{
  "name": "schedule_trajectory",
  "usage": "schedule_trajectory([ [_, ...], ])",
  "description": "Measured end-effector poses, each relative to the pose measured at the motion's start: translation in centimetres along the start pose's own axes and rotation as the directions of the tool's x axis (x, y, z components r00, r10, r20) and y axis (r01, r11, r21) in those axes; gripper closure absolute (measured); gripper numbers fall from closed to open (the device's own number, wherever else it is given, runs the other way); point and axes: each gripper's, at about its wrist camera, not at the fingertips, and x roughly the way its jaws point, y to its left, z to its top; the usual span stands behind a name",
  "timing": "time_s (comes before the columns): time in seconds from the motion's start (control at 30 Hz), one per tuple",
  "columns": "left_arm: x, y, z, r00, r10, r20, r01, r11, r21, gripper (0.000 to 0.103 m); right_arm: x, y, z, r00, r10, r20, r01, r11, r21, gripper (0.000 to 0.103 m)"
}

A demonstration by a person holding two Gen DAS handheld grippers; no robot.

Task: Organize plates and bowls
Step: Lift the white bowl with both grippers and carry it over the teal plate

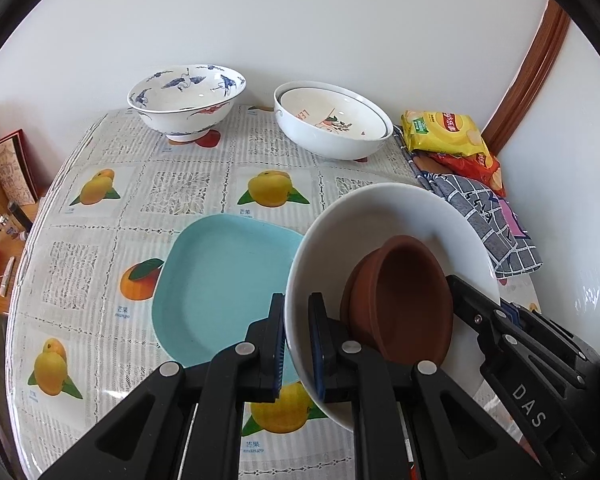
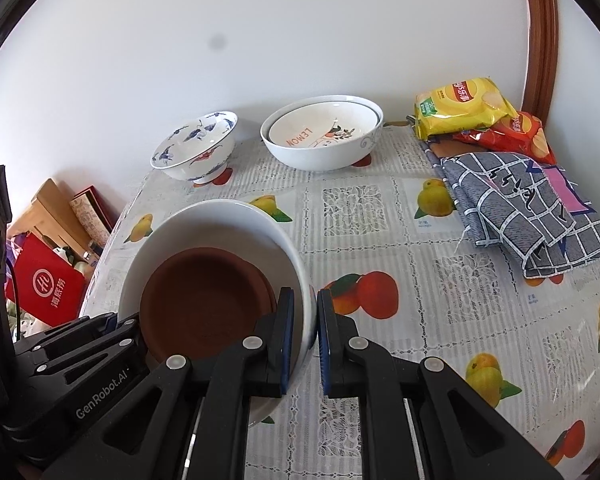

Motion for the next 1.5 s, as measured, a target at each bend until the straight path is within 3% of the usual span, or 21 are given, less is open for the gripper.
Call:
schedule_trajectory([
  [1.5, 0.8, 7.7, -0.6, 0.999, 0.043, -0.032, -0.046, 0.994, -0.1, 0.091, 4.6, 6.7, -0.3, 0.997, 0.054, -0.059, -0.058, 0.996, -0.071, 0.092],
])
